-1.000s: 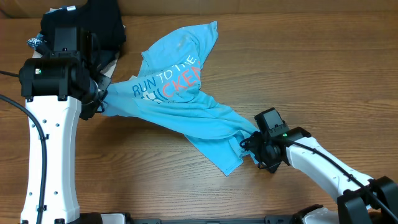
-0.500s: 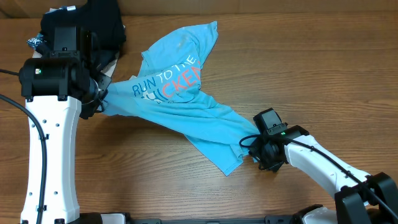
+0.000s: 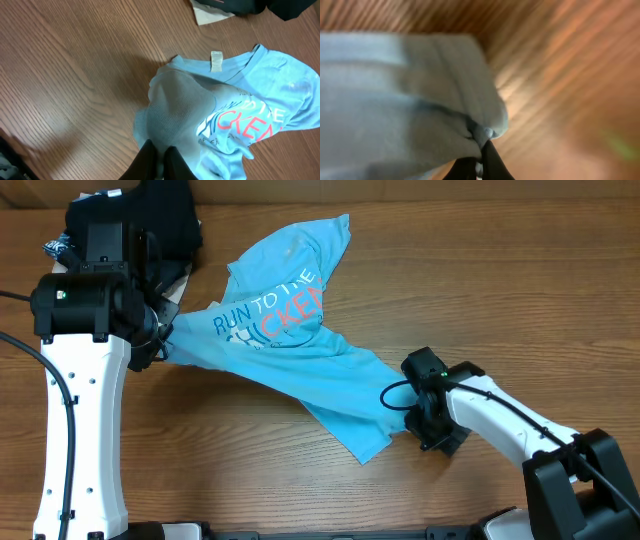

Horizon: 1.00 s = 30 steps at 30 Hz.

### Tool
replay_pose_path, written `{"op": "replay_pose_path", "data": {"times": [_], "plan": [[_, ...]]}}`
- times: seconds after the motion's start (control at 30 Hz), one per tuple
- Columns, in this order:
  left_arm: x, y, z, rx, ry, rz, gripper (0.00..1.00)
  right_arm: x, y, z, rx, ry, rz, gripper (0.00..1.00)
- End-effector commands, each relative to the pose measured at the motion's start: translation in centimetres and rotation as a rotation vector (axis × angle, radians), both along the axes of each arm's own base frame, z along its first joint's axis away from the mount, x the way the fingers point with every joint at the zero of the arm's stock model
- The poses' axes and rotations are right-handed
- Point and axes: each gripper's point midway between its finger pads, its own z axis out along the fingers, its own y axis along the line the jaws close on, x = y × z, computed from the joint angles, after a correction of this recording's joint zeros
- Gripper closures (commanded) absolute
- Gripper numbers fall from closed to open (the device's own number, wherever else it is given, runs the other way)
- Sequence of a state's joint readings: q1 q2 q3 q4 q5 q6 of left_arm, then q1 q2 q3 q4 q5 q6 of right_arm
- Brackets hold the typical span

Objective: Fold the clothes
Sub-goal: 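Grasp the shirt's lower right corner with the right gripper, then lift the shirt with both grippers and stretch it apart sideways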

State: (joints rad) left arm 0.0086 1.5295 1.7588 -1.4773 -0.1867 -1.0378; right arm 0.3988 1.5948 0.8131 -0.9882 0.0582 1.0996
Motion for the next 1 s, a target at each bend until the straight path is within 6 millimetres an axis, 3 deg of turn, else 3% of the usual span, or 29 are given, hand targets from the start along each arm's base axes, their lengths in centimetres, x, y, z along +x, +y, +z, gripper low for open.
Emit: {"op": "replay_pose_path", "data": {"times": [0.0, 0.2, 0.37, 0.53, 0.67, 0.97], "plan": [[0.0, 0.2, 1.4, 0.024, -0.036, -0.050, 0.92, 3.7, -0.4, 3.2, -0.059, -0.128, 0.000, 0.96], [-0.3, 0.1, 1.9, 0.057, -0.033, -0.141, 0.96, 7.1, -0.7, 10.5, -0.095, -0.284, 0.008, 0.96], [-0.9, -0.5, 4.1, 0.085, -0.098, -0.211, 0.96, 9.1, -1.2, 18.1, -0.084, -0.449, 0.003, 0.96], [-1.9, -2.5, 9.0, 0.132, -0.248, -0.344, 0.96, 10.3, -3.1, 25.2, -0.070, -0.604, 0.002, 0.96], [-3.5, -3.8, 13.0, 0.172, -0.374, -0.401, 0.96, 10.3, -4.6, 29.8, -0.075, -0.696, 0.011, 0.96], [-7.3, -5.7, 21.1, 0.187, -0.647, -0.476, 0.96, 8.8, -6.0, 39.8, -0.066, -0.915, 0.039, 0.96]]}}
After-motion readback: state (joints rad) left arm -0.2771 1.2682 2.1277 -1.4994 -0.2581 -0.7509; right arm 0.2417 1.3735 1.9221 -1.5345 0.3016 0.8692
